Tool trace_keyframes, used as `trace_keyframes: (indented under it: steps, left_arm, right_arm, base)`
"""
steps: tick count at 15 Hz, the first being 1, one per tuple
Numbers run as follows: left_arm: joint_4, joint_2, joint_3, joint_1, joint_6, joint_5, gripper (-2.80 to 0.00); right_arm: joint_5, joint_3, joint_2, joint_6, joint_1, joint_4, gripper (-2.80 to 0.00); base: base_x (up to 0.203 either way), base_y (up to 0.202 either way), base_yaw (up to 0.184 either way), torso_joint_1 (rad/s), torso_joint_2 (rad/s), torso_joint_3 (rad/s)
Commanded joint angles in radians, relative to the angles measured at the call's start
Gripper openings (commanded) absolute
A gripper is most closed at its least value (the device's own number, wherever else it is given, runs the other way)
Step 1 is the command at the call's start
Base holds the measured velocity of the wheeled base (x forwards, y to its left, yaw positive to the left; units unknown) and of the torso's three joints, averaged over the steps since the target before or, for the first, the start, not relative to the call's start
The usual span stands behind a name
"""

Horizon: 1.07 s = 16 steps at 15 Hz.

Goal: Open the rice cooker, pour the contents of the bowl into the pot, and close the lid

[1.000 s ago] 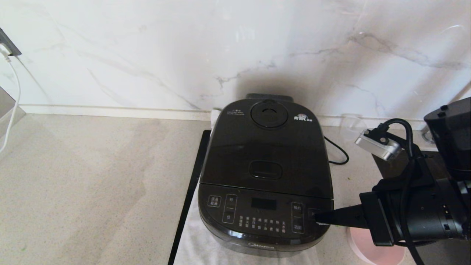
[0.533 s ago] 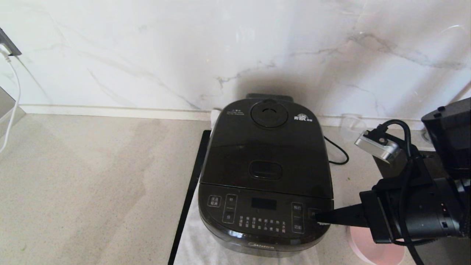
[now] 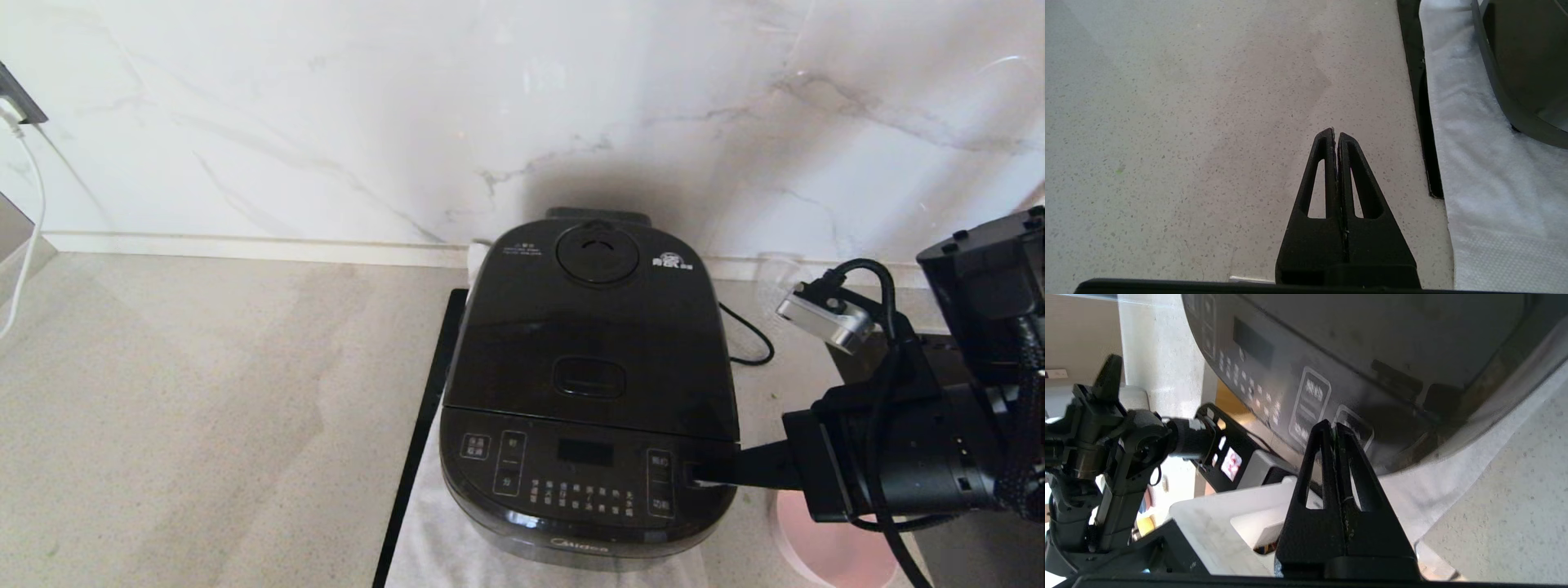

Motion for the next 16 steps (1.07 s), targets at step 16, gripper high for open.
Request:
trace_keyframes:
  steps: [16]
  left_arm:
    - [0.0,0.0,0.009,0.0,0.0,0.0,-2.8]
  right_arm:
    - [0.043,0.01,0.042,0.003,-0.027,-0.03,-2.8]
  base:
    - [0.0,0.0,0.0,0.0,0.0,0.0]
